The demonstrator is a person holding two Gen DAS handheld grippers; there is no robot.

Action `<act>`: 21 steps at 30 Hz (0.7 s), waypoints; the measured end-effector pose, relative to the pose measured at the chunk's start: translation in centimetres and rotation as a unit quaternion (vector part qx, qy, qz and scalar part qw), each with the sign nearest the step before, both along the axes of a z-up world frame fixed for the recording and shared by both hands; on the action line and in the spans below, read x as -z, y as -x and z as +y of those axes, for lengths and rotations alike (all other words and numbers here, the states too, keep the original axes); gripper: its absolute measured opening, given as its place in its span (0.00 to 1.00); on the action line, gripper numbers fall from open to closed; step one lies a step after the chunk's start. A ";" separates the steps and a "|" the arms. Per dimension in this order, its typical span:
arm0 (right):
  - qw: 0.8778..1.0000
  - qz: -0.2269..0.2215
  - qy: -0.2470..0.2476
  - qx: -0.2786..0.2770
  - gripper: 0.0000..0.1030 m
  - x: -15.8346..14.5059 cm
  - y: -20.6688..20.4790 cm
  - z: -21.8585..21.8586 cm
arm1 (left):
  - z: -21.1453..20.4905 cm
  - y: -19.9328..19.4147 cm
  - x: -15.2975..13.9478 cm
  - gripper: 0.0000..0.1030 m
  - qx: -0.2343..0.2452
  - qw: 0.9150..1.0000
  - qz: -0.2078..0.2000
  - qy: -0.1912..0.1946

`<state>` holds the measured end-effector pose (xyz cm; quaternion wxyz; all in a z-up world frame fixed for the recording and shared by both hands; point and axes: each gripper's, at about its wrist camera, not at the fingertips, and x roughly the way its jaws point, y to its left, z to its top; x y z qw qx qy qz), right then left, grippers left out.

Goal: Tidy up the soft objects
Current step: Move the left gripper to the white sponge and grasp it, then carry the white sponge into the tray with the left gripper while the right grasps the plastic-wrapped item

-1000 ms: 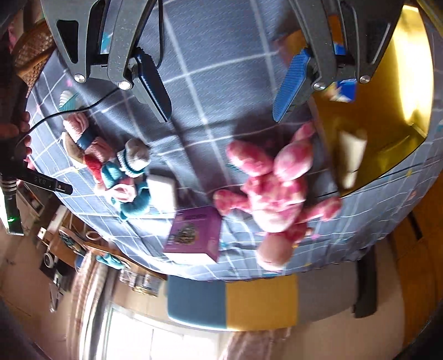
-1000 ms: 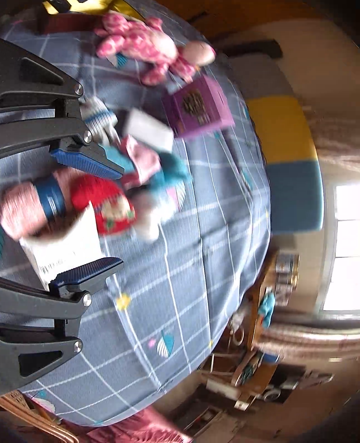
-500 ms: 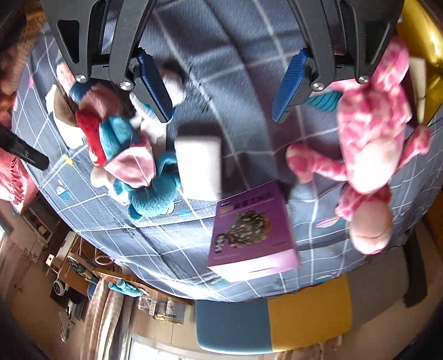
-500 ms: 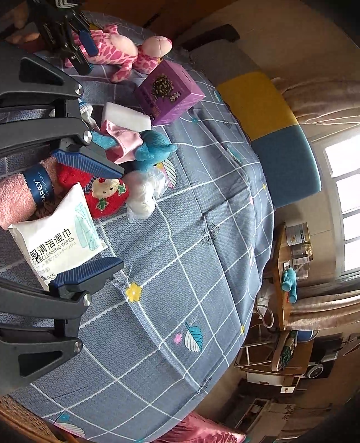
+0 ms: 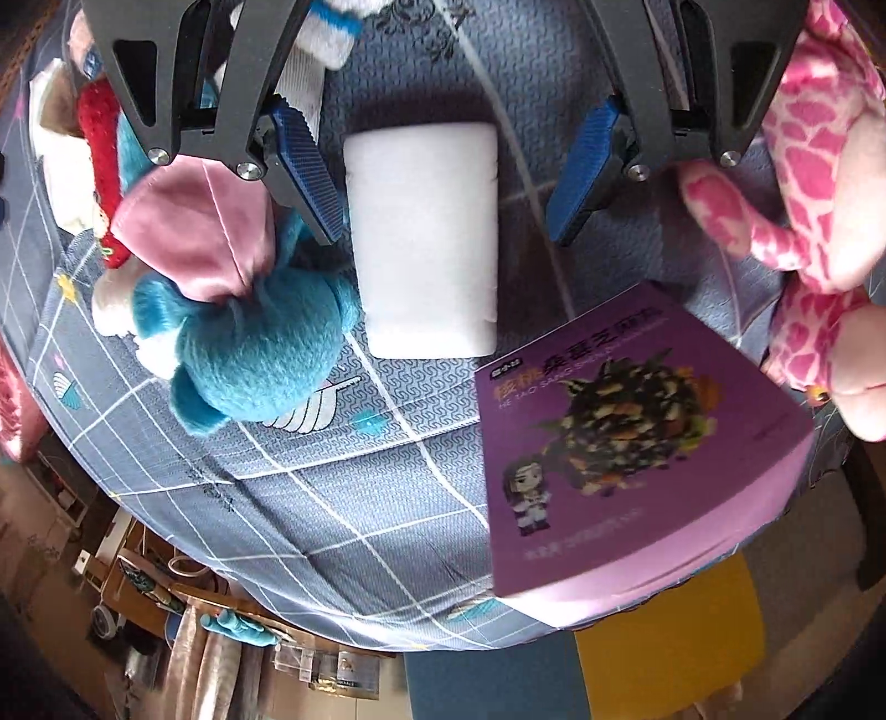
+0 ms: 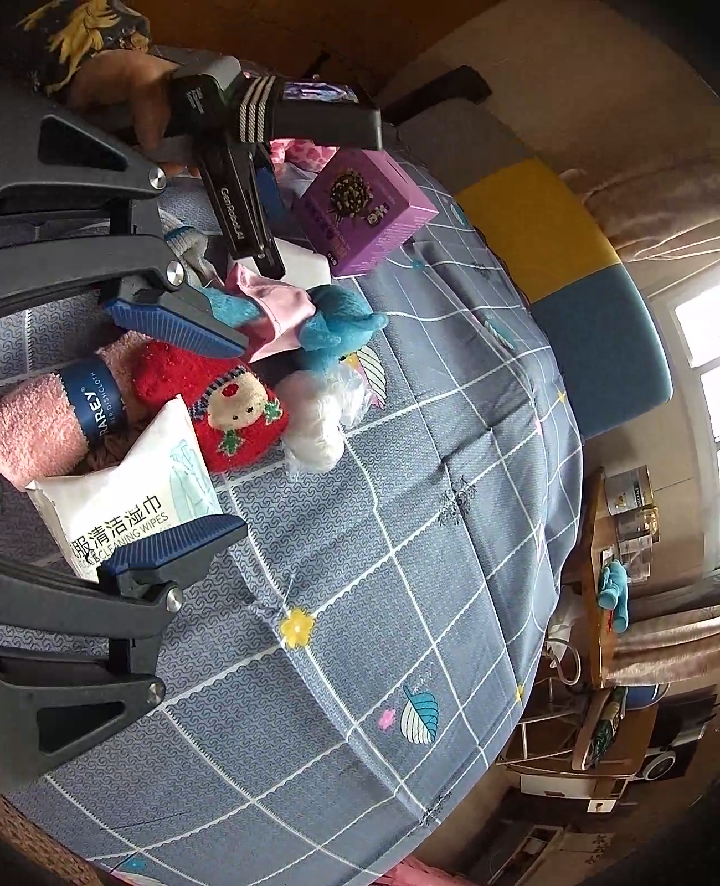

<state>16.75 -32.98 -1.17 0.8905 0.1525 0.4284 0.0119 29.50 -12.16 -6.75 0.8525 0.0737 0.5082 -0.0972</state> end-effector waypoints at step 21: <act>1.000 0.001 -0.016 0.027 0.58 0.3 0.1 -1.4 | 6.8 9.7 -3.1 0.55 -0.013 0.995 -0.040 0.087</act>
